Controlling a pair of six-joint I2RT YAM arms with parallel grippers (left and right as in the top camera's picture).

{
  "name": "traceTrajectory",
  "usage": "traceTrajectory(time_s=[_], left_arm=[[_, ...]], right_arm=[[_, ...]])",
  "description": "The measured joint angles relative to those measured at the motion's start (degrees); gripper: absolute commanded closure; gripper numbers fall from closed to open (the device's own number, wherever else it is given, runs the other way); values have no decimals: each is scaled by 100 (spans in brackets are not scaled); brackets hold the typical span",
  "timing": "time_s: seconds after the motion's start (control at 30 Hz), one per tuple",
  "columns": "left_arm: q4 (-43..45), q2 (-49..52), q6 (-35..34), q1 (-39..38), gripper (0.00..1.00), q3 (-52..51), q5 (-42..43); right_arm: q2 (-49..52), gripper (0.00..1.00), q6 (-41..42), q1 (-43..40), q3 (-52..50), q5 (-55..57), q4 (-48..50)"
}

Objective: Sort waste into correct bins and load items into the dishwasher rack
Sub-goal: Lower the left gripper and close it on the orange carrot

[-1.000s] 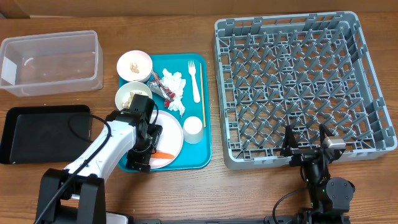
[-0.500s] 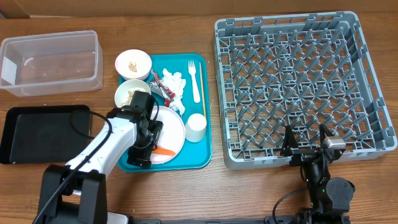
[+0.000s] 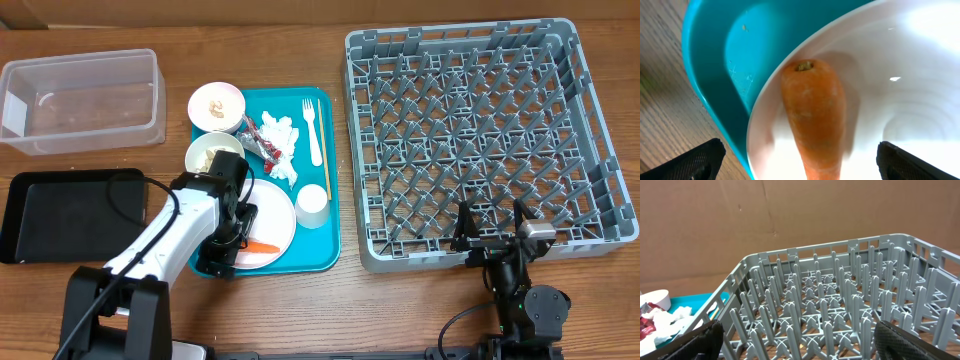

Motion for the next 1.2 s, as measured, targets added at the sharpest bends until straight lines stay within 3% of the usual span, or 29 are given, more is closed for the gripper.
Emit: traceTrajectory(time_s=[0.67,0.8,1.2], left_arm=[[461,-13,68,0,0,24,-33],[597,-15,131,0,7,24,142],[-278,-166,258,0,6,372,308]], right_arm=[[0,0,0,0,0,0,2],[0,0,0,0,0,0,0],[0,0,0,0,0,0,-2]])
